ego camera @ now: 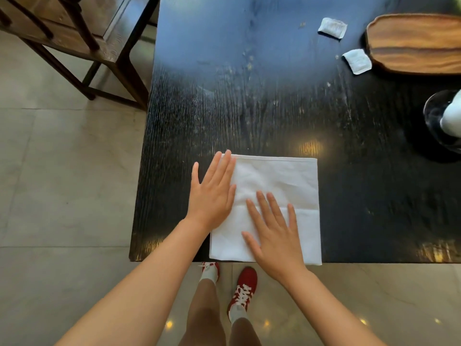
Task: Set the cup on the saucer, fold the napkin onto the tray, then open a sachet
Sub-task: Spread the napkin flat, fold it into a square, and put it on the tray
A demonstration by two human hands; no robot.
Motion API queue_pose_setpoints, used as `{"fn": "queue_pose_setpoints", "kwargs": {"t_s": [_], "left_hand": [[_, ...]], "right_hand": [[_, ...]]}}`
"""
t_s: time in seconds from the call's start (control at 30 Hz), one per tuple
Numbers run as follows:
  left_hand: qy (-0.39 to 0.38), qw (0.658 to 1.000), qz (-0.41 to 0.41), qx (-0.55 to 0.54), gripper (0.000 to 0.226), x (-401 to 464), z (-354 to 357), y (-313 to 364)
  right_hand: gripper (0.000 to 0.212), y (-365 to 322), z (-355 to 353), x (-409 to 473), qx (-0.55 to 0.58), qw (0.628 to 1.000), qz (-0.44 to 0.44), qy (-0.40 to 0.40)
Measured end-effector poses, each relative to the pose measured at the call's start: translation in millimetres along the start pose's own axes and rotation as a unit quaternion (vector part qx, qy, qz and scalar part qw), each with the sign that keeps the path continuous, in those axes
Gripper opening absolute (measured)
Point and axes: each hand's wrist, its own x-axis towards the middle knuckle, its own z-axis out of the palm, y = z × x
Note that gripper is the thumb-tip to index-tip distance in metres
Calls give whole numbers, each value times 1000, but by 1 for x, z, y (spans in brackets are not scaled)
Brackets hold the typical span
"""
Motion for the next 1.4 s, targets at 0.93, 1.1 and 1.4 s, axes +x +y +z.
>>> {"fn": "queue_pose_setpoints", "kwargs": {"t_s": [0.93,1.1,1.4], "left_hand": [[-10,996,-12,84,62,36,-8,-5],[3,998,-15,64,63,37,-4,-4],[53,996,-28,64,64,25,-12,17]], "right_hand": [[68,104,-48,78,-113,988,86,54],[67,40,-26,41,-41,996,-15,83],[63,88,-16,-13,-67,996,38,34]]}}
